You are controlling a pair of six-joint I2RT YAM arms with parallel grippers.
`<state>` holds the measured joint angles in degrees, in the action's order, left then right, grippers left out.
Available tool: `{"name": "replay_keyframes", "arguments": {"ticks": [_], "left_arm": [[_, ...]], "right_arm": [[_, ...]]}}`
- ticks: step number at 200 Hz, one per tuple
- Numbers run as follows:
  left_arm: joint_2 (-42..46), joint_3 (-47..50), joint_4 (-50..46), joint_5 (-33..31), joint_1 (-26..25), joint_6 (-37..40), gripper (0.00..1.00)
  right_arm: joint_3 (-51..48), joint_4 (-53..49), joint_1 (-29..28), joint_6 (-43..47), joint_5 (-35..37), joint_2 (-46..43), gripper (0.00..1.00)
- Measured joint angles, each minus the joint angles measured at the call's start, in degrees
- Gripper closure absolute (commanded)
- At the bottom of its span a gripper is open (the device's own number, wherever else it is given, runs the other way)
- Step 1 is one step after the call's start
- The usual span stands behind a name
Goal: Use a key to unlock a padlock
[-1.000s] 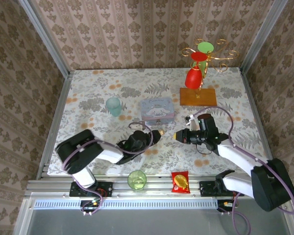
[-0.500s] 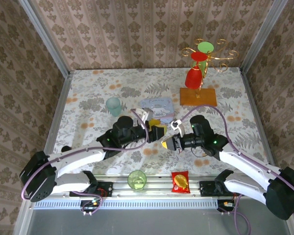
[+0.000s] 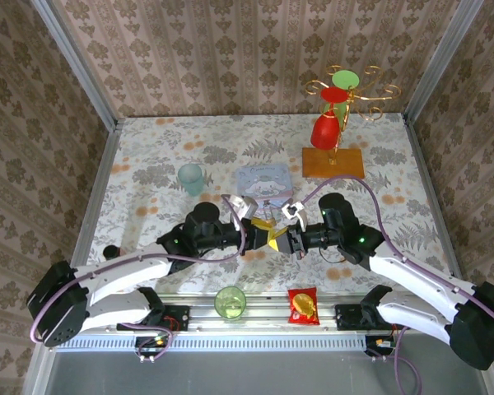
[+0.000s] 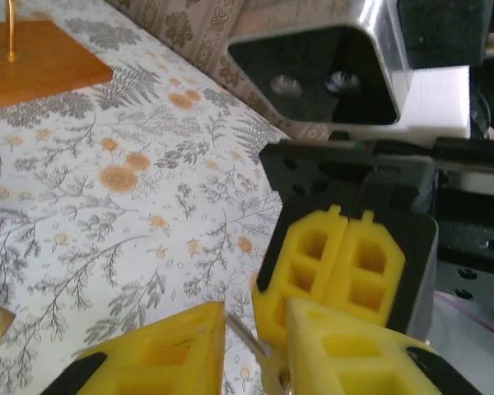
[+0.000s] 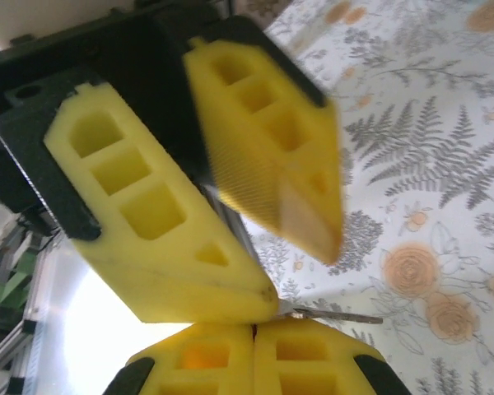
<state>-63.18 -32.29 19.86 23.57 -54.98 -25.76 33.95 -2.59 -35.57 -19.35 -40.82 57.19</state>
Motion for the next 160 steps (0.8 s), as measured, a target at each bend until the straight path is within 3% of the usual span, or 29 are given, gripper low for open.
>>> {"name": "replay_keyframes", "arguments": {"ticks": [38, 60, 97, 160], "left_arm": [[4.0, -0.1, -13.6, -12.2, 0.0, 0.0, 0.81], [3.7, -0.2, -18.4, -15.8, 0.0, -0.2, 0.81], [1.0, -0.8, -21.0, -17.6, 0.0, -1.0, 0.80], [-2.3, -0.8, -19.0, -17.4, 0.0, -2.6, 0.78]], "right_arm": [[8.8, -15.6, -0.4, 1.1, 11.5, 10.4, 1.00], [9.4, -23.9, -0.9, 1.2, 15.4, 15.3, 1.00], [10.9, -32.7, -1.1, 1.2, 16.9, 22.6, 1.00], [16.5, -37.4, -1.4, 1.9, 18.3, 36.1, 1.00]]}}
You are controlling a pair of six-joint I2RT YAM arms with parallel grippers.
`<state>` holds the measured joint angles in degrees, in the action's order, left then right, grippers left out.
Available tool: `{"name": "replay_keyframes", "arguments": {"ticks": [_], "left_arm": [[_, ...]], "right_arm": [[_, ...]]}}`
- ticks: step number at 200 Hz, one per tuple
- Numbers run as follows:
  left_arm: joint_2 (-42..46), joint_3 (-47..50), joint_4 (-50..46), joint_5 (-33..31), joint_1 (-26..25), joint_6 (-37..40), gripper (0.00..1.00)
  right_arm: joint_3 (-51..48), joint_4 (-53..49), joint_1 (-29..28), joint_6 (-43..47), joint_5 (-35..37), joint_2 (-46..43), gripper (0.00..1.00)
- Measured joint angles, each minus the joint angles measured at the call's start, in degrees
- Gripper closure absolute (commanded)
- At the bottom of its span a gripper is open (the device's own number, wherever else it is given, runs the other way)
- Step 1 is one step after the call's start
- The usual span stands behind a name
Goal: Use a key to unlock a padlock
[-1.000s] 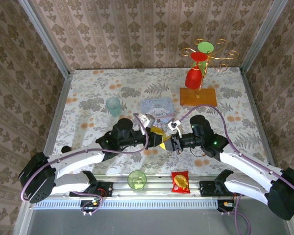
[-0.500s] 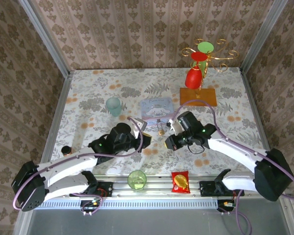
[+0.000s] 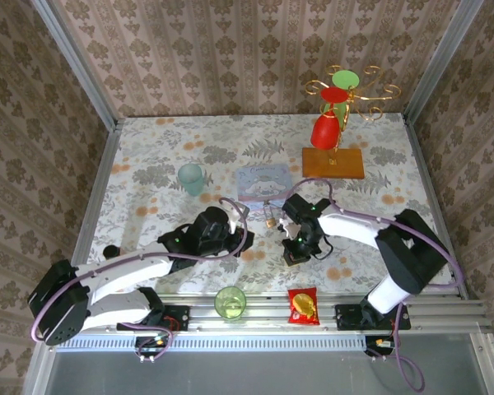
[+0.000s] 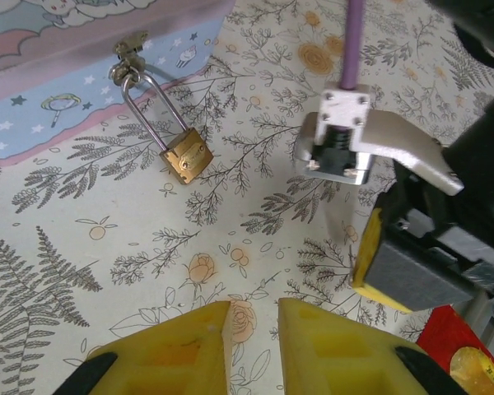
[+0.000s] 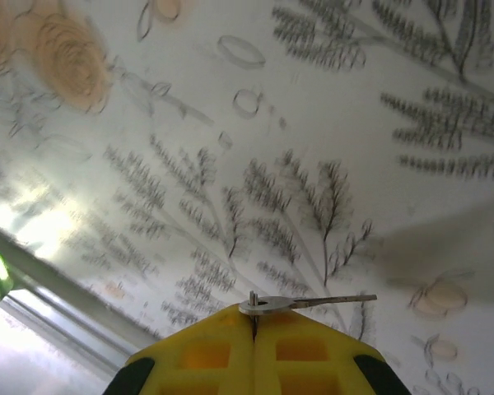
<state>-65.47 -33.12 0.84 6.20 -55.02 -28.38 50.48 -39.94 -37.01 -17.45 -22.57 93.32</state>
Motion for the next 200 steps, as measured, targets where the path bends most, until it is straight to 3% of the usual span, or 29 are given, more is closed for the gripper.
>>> {"name": "replay_keyframes", "arguments": {"ticks": [39, 48, 61, 108, 158, 200], "left_arm": [[-1.3, 0.0, 1.3, 0.0, -0.1, -0.5, 0.76], [-1.3, 0.0, 1.8, 0.0, -0.1, -0.6, 0.75], [-1.3, 0.0, 2.2, 0.0, -0.1, -0.7, 0.73], [-1.8, 0.0, 2.6, 0.1, -0.1, -0.8, 0.72], [-1.8, 0.0, 2.5, 0.0, -0.1, -0.8, 0.71], [-0.4, 0.0, 2.2, -0.3, -0.1, -0.8, 0.71]], "right_arm": [[2.4, -1.0, -0.3, 0.9, 2.5, 3.7, 0.95], [2.8, -1.4, -0.5, 0.8, 2.9, 4.0, 0.89], [3.1, -1.6, -0.7, 1.2, 3.7, 4.4, 0.72], [4.0, -2.4, -1.5, 1.0, 5.2, 4.2, 0.57], [3.3, -2.1, -1.2, -1.4, 14.9, -0.2, 0.56], [0.7, 1.4, -1.1, -4.3, 17.8, -8.0, 0.55]]}}
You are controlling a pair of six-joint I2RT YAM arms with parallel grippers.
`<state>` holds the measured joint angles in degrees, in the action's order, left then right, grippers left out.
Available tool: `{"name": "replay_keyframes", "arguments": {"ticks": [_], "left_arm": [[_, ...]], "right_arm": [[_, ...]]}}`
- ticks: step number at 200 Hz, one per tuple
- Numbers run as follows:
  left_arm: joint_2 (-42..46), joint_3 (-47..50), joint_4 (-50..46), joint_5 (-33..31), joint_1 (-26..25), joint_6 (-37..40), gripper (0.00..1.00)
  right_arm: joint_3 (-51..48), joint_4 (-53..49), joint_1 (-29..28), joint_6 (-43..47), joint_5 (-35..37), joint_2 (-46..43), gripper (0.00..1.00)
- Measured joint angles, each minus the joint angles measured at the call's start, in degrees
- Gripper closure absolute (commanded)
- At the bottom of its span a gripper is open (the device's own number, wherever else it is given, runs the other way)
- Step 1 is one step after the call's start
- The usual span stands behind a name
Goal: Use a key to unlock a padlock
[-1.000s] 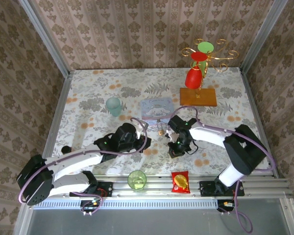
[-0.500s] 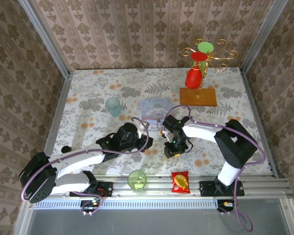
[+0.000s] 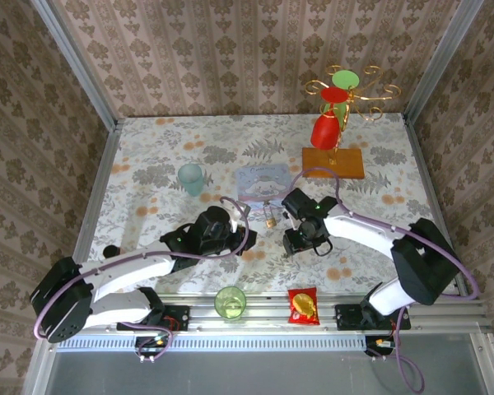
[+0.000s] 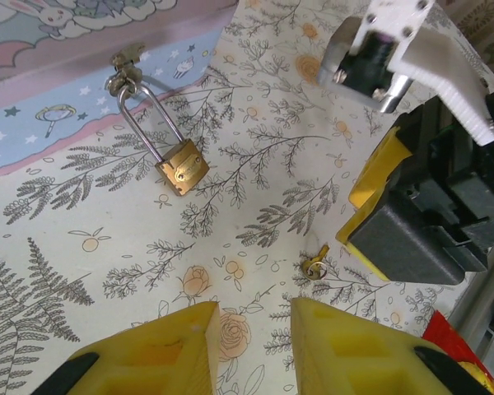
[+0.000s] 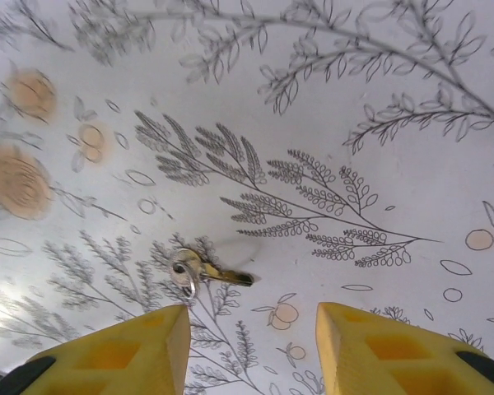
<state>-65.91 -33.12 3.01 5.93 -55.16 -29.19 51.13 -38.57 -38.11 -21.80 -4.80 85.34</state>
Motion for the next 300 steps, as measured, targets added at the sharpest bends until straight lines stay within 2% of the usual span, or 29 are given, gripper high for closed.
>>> {"name": "replay_keyframes", "arguments": {"ticks": [72, 144, 191, 245, 259, 300], "left_arm": [[0.4, 0.0, 0.0, -0.2, -0.4, -0.4, 0.71], [0.4, 0.0, 0.0, -0.4, -0.7, -0.8, 0.71], [1.1, 0.0, -0.4, -1.2, -0.7, -0.8, 0.71], [3.1, 0.1, -1.0, -2.2, -0.7, -0.8, 0.71], [3.2, 0.1, -1.0, -2.4, -0.7, -0.8, 0.71], [3.2, 0.0, -1.6, -2.8, -0.7, -0.8, 0.71]], "right_arm": [[-6.6, 8.2, -2.6, -10.1, -3.7, -0.2, 0.53], [-6.8, 14.9, -6.0, -14.5, -5.0, 3.1, 0.53], [0.1, 14.0, -8.7, -11.0, 1.2, 9.0, 0.54], [2.2, 11.1, -9.6, -8.8, 9.0, 8.3, 0.54], [2.2, 10.8, -9.6, -8.9, 9.4, 7.0, 0.54], [1.4, 17.9, -9.6, -9.7, 7.5, 5.4, 0.55]]}}
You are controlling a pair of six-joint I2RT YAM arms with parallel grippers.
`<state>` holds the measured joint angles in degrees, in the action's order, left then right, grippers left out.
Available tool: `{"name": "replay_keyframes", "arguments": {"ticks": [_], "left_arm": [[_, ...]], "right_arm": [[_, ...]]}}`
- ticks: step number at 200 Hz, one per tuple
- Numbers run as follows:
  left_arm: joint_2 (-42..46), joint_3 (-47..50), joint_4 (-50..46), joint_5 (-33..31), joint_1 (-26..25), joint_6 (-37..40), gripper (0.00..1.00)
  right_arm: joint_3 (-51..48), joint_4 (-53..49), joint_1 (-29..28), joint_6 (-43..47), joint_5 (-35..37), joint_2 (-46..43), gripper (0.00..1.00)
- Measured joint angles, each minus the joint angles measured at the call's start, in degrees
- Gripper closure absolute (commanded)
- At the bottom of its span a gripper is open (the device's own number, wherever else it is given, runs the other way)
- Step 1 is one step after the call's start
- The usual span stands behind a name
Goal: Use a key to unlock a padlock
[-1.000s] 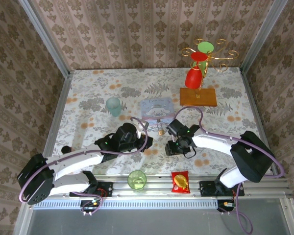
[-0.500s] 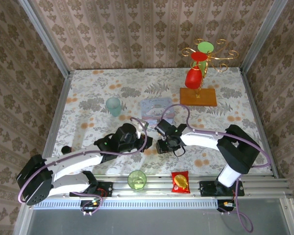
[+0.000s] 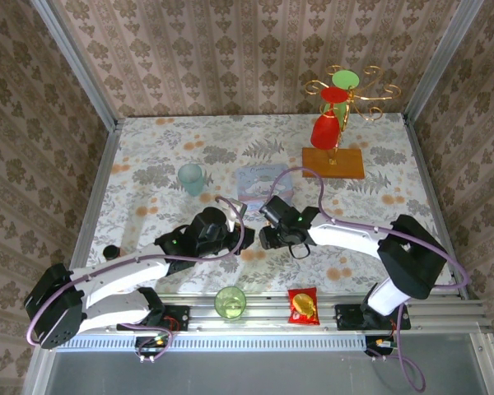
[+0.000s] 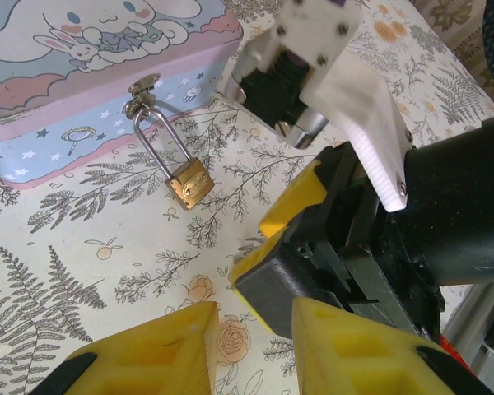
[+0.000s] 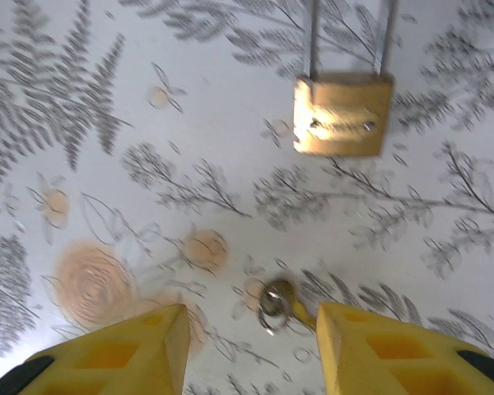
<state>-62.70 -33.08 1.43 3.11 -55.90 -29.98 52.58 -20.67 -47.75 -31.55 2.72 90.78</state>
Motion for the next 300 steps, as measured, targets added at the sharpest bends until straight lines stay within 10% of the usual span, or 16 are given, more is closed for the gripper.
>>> {"name": "replay_keyframes", "arguments": {"ticks": [127, 300], "left_arm": [[2.6, 0.0, -2.8, -1.3, 0.1, 0.0, 0.70], [1.3, 0.0, -1.8, -1.4, 0.1, 0.0, 0.69]], "right_arm": [[3.0, 3.1, -1.7, -0.4, -1.2, 9.0, 0.59], [-3.5, -5.0, -7.9, -9.1, 4.6, -3.8, 0.60]]}}
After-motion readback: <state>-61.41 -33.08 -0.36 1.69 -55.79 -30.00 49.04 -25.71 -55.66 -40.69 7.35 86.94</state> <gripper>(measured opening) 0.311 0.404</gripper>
